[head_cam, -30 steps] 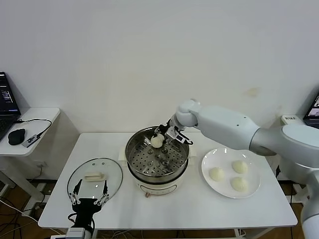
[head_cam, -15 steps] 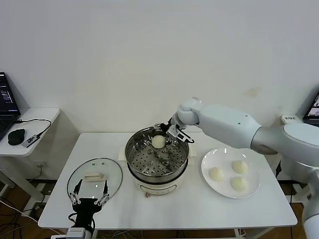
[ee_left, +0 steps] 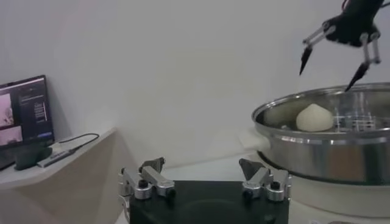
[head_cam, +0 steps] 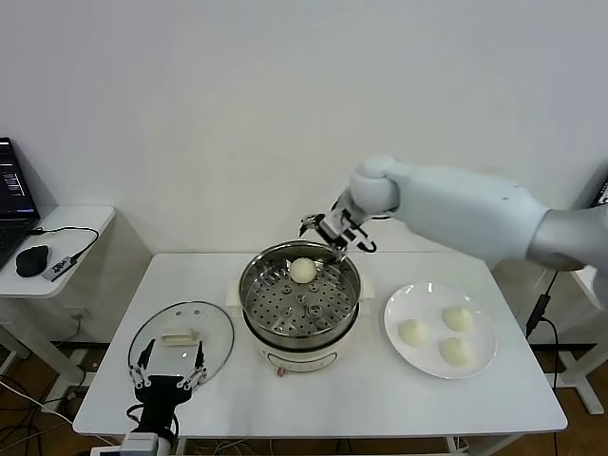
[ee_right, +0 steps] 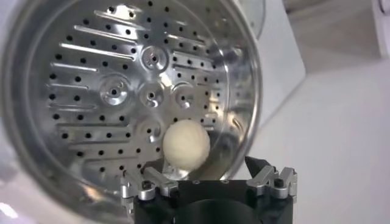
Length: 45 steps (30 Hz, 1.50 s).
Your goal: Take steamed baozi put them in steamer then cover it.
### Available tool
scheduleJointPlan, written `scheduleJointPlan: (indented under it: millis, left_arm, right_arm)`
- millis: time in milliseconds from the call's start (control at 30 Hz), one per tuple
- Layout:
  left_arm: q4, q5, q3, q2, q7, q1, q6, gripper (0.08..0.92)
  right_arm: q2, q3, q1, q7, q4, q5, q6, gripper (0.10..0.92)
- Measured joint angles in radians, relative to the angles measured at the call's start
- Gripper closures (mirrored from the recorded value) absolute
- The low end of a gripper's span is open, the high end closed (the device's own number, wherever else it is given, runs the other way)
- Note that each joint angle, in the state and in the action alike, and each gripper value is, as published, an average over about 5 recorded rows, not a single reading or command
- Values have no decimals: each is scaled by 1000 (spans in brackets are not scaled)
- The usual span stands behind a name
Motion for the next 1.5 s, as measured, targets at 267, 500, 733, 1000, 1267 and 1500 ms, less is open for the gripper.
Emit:
scheduleJointPlan:
  millis: [267, 500, 733, 1000, 1267, 1500]
  left_arm:
    - [-4, -43, -25, 34, 9, -23, 28, 177]
    - [8, -49, -20, 57, 14, -37, 38, 177]
    - [9, -46, -18, 63, 16, -37, 45, 177]
    - [7, -41, -20, 58, 15, -30, 49, 177]
    - [10, -39, -30, 50, 14, -23, 49, 177]
    - [15, -40, -40, 54, 14, -23, 49, 177]
  right_arm:
    - [-227, -26, 48, -16, 169, 75, -151, 203]
    - [-433, 68, -80, -14, 259, 54, -215, 203]
    - [-552, 249, -349, -6, 289, -25, -251, 203]
    - [-578, 357, -542, -1, 270, -99, -267, 203]
    - [-530, 405, -625, -3, 191, -148, -267, 203]
    - [-455, 432, -668, 0, 99, -172, -262, 203]
